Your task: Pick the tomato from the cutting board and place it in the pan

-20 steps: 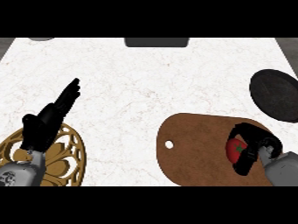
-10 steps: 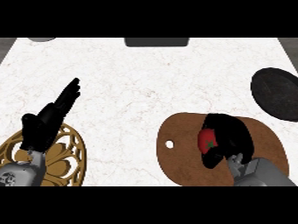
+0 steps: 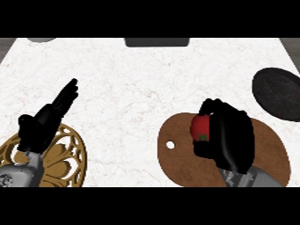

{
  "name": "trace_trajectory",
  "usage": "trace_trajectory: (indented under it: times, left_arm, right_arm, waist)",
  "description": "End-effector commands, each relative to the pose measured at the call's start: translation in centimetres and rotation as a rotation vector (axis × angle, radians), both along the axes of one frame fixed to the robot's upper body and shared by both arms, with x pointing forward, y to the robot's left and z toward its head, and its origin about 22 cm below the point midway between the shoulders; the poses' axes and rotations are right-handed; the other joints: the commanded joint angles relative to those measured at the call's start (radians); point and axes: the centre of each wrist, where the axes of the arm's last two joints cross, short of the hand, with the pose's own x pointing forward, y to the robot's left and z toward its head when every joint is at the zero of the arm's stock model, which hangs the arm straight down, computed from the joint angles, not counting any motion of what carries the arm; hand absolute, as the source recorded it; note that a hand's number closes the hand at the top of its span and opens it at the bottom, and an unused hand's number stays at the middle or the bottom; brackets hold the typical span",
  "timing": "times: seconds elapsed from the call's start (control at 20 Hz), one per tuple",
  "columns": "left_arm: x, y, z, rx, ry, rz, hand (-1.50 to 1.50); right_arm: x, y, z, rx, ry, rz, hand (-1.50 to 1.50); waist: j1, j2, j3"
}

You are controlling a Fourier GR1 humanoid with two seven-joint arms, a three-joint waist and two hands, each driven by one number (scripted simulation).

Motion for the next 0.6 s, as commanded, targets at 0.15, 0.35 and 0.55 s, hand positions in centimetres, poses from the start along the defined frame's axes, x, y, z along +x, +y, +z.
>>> trace_trajectory:
  times: [0.15, 0.35, 0.55]
  left_arm:
    - [0.6, 1.0, -0.6, 0.003, -0.017, -0.008, 0.00]
    - [0.6, -0.7, 0.0, 0.005, -0.003, -0.015, 0.00]
    - [0.1, -0.9, 1.6, 0.005, -0.011, -0.007, 0.00]
  right_arm:
    - [-0.7, -1.7, -0.1, 0.110, -0.158, -0.166, 1.50]
    - [1.6, -5.3, 0.9, 0.236, -0.239, -0.219, 1.50]
    - [3.5, -9.4, -0.8, 0.290, -0.281, -0.256, 1.50]
  waist:
    - [-0.002, 0.006, 0.001]
    - [-0.001, 0.010, 0.002]
    - [0.013, 0.009, 0.003]
